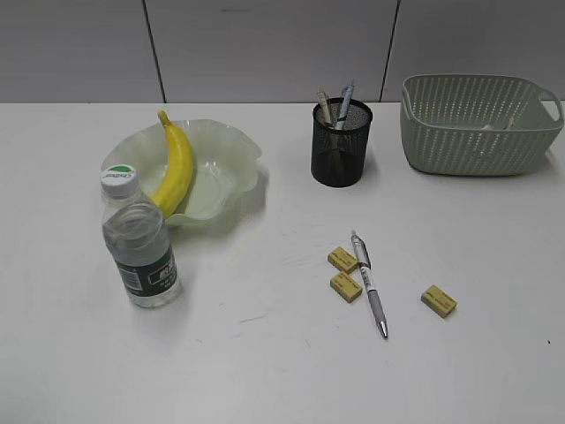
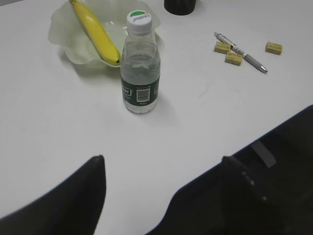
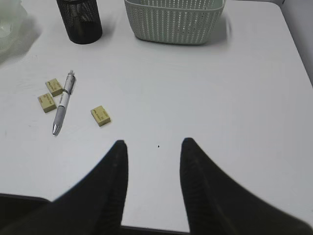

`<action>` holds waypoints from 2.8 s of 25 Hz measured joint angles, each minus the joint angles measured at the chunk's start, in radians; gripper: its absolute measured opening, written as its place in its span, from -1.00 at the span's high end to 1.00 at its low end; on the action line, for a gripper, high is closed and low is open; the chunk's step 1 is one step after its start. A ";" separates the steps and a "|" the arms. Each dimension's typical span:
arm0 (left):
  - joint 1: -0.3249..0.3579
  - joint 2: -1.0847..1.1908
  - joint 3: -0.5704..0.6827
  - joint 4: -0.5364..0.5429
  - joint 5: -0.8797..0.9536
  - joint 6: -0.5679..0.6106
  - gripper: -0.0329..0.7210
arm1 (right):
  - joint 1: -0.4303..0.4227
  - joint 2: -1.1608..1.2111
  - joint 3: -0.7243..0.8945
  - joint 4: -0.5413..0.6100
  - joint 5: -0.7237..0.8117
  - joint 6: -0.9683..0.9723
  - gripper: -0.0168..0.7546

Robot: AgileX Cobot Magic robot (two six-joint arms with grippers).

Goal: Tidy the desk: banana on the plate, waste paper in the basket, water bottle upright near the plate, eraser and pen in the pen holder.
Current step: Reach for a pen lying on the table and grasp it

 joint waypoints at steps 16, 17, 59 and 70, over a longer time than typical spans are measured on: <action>0.052 -0.109 0.017 -0.009 0.023 0.004 -0.49 | 0.000 0.215 -0.027 0.049 -0.090 -0.006 0.19; 0.078 -0.109 0.017 -0.009 0.023 0.004 -0.48 | 0.000 0.287 -0.031 0.057 -0.122 -0.008 0.19; 0.569 -0.202 0.017 -0.008 0.024 0.007 -0.07 | 0.278 2.142 -0.829 0.140 -0.406 0.080 0.00; 0.569 -0.202 0.017 -0.008 0.024 0.007 -0.07 | 0.304 2.153 -0.830 0.020 -0.408 0.173 0.54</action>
